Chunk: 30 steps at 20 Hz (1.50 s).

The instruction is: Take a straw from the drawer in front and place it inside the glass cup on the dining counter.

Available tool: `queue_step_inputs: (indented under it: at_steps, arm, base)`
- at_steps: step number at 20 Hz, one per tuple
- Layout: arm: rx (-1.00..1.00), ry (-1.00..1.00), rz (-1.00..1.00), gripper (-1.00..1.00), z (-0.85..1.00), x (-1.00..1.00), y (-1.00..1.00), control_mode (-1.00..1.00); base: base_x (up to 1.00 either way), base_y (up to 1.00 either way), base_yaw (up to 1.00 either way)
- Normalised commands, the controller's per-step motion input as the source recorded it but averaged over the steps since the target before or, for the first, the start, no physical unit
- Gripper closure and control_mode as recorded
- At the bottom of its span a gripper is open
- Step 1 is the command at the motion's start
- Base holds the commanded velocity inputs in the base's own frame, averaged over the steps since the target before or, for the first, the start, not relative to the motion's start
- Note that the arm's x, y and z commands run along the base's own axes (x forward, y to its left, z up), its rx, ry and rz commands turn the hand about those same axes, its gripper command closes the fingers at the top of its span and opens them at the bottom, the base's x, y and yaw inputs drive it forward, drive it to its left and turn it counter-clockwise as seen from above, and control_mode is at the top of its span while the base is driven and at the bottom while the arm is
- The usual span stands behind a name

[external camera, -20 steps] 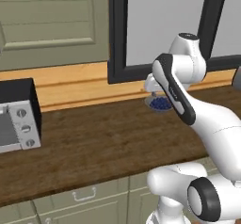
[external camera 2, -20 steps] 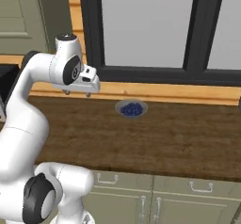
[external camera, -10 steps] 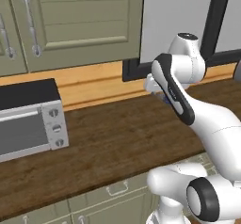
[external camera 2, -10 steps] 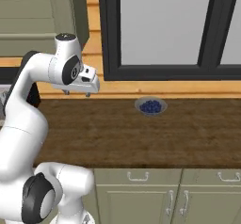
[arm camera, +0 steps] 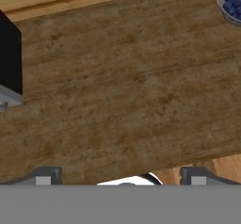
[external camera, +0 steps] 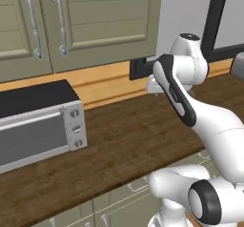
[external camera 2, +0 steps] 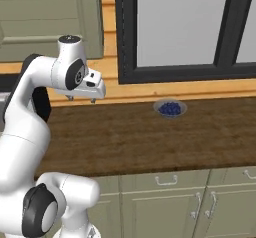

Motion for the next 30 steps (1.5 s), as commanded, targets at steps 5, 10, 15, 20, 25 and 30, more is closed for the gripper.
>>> queue_step_inputs:
  at_steps: [5, 10, 15, 20, 25, 30]
  arm:
    - [0.00, 0.00, 0.00, -1.00, 0.00, 0.00, 0.00, 1.00]
    - [0.00, 0.00, 0.00, -1.00, 0.00, 0.00, 0.00, 1.00]
    - [0.00, 0.00, 0.00, -1.00, 0.00, 0.00, 0.00, 1.00]
    - [0.00, 0.00, 0.00, -1.00, 0.00, 0.00, 0.00, 1.00]
    - [0.00, 0.00, 0.00, -1.00, 0.00, 0.00, 0.00, 1.00]
    - [0.00, 0.00, 0.00, -1.00, 0.00, 0.00, 0.00, 1.00]
  base:
    - [0.00, 0.41, -0.24]
    - [0.07, 0.33, -0.27]
    - [0.15, 0.26, -0.34]
    - [0.07, 0.28, -0.40]
    - [0.10, 0.29, -0.38]
    - [0.23, 0.30, -0.36]
